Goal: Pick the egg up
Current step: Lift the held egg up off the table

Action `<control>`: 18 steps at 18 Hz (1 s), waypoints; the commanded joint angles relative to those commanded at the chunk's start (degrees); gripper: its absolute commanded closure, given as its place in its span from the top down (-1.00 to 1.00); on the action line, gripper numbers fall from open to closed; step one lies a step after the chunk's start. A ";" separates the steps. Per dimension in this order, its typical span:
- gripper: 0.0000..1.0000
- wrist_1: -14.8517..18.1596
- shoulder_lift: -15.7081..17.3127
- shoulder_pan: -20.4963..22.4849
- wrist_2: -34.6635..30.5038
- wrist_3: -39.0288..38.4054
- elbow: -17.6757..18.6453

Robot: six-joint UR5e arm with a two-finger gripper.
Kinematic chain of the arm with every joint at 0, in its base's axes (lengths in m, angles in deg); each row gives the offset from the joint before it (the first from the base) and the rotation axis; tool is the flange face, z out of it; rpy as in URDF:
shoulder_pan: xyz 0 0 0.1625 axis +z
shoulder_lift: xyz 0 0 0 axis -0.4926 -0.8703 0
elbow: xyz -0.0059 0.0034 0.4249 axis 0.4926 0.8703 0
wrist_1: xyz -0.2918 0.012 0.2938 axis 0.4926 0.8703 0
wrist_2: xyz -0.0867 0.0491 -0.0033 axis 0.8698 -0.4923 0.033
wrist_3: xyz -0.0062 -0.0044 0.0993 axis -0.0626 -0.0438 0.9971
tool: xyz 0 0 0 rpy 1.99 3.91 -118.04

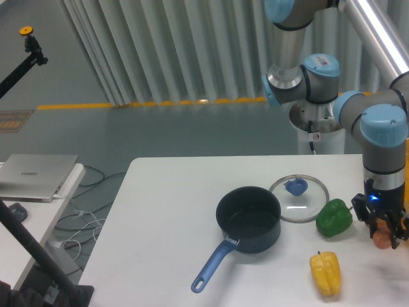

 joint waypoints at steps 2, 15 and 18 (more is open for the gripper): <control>-0.75 1.49 0.61 0.00 -0.96 3.24 0.00; -0.78 10.11 4.83 2.11 -2.02 14.76 -0.18; -0.80 11.95 5.01 2.55 -2.02 18.63 -0.26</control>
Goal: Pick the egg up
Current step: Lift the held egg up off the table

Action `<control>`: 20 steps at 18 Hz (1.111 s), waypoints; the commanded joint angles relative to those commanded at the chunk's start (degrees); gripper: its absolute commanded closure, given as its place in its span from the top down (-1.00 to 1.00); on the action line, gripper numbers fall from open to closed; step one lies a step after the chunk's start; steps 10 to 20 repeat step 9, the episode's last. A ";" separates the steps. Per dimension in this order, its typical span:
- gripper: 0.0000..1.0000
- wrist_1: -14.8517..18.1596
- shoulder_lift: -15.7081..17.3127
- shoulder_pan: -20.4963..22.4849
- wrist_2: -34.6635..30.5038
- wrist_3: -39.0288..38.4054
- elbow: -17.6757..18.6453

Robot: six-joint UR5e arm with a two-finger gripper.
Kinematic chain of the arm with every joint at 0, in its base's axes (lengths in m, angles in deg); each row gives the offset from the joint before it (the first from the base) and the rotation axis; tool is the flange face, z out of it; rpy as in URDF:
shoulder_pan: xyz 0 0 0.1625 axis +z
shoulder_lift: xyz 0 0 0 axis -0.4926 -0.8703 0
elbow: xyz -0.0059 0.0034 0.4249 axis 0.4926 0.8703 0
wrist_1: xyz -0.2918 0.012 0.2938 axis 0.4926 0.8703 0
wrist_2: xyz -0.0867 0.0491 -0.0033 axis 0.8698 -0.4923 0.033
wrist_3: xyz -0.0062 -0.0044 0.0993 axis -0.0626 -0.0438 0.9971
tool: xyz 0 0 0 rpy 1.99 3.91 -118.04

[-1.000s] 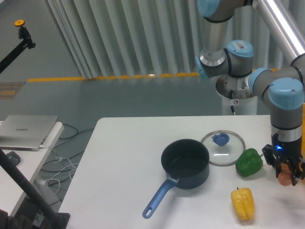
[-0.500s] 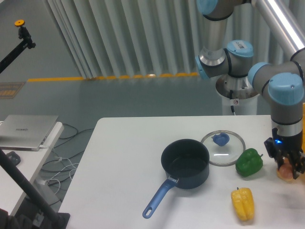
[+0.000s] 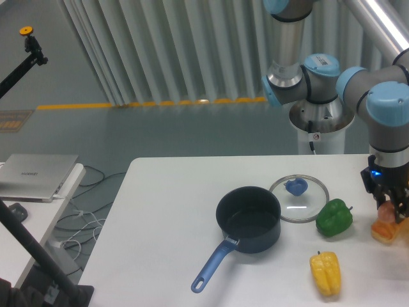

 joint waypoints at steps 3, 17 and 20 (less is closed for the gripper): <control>-0.81 0.71 1.05 0.09 0.00 0.27 -0.09; -0.81 0.88 1.23 -0.09 0.00 0.27 -0.44; -0.81 0.88 1.23 -0.09 0.00 0.27 -0.44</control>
